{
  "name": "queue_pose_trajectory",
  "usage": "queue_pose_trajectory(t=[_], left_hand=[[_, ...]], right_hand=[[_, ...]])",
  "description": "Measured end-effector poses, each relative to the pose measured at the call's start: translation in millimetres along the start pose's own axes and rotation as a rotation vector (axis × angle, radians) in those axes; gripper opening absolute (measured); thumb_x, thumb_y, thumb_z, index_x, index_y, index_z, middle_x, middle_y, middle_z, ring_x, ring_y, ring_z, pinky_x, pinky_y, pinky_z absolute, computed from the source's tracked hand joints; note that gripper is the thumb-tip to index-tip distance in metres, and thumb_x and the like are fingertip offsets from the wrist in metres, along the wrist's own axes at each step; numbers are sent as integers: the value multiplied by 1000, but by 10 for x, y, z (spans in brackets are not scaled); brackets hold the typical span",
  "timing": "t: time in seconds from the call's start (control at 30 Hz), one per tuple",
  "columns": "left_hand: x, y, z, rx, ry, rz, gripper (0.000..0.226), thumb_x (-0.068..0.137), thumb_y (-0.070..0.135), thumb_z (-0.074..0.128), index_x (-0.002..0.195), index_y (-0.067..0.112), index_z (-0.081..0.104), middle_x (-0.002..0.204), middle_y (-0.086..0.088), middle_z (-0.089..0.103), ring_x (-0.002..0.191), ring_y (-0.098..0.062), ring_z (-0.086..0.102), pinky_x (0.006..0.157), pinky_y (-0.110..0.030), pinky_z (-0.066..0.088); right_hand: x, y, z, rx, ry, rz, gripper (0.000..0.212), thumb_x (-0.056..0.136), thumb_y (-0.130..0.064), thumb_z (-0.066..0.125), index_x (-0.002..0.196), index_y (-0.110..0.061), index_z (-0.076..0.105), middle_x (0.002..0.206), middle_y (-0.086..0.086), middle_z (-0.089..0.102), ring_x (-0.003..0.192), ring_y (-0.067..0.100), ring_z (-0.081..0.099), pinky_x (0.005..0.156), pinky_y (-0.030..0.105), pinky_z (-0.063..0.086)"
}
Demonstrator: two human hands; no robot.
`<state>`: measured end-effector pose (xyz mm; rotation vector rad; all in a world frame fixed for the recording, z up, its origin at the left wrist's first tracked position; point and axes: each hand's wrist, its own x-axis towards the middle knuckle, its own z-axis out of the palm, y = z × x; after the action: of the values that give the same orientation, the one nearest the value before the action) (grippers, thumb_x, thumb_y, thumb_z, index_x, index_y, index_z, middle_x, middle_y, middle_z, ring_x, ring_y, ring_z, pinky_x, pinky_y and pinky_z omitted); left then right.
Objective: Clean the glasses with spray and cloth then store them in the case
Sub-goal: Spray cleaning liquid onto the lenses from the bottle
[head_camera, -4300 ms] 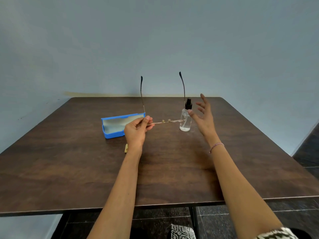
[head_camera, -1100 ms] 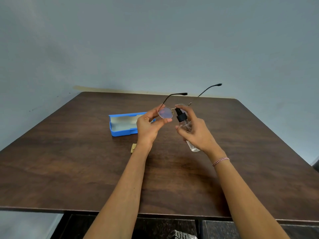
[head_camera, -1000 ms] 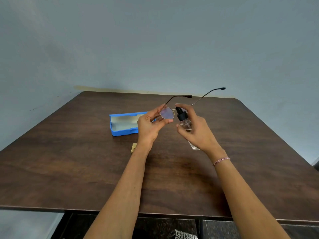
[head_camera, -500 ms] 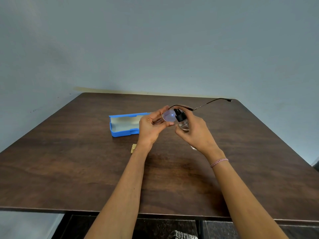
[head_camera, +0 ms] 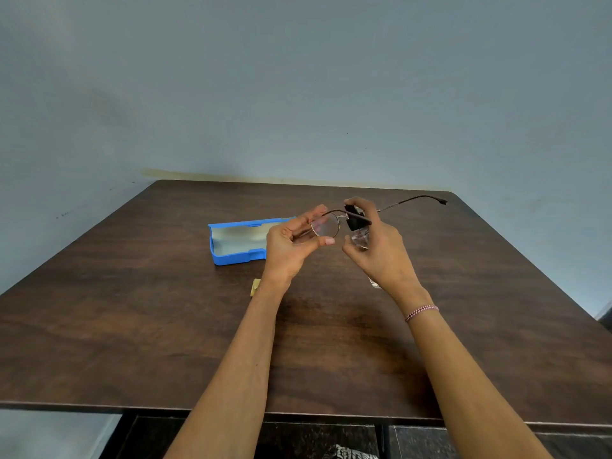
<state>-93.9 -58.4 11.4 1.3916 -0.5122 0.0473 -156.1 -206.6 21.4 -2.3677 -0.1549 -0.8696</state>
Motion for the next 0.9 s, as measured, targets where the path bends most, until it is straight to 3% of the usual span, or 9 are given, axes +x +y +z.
queue_pose_trajectory(t=[0.13,0.27,0.53,0.63,0.73,0.9], left_hand=[[26,-28,-31,-13,68,16,60,64,-5,79,120,12,62,120,-8,66,108,-7,63,88,-18,50],[19,-6,-52,-25,124,30,65,66,-4,78,121,23,58,119,-2,65,107,-2,62,89,-18,50],[42,-48,-63,31,93,50,65,67,-1,79,127,10,58,117,1,66,110,-8,62,97,-30,49],[44,-44,-56,26,87,47,64,66,-2,79,125,12,58,114,6,66,109,-6,62,97,-29,49],[46,-38,-49,27,83,50,63,65,-3,79,123,14,60,111,11,67,107,-4,62,97,-27,48],[46,-42,-56,23,92,57,61,67,1,78,124,15,60,116,-1,67,109,-5,62,94,-21,48]], right_hand=[[-4,3,8,6,-30,0,62,77,-13,60,128,-37,34,98,-4,65,77,16,62,73,35,52],[-3,-20,10,-21,-52,-12,61,77,-12,60,129,-34,37,78,-14,57,64,12,53,64,28,45],[-16,-93,43,-38,-97,-83,61,77,-14,59,133,-30,40,86,3,64,67,18,56,66,38,50],[-16,-89,48,-47,-83,-78,62,76,-13,60,133,-29,41,87,2,65,70,18,57,67,39,51],[-14,-97,49,-42,-90,-81,67,75,-12,60,131,-39,36,90,-2,65,72,19,58,68,35,50],[-14,-106,33,-67,-117,-82,62,75,-13,60,126,-38,34,89,0,63,65,17,55,65,37,51]])
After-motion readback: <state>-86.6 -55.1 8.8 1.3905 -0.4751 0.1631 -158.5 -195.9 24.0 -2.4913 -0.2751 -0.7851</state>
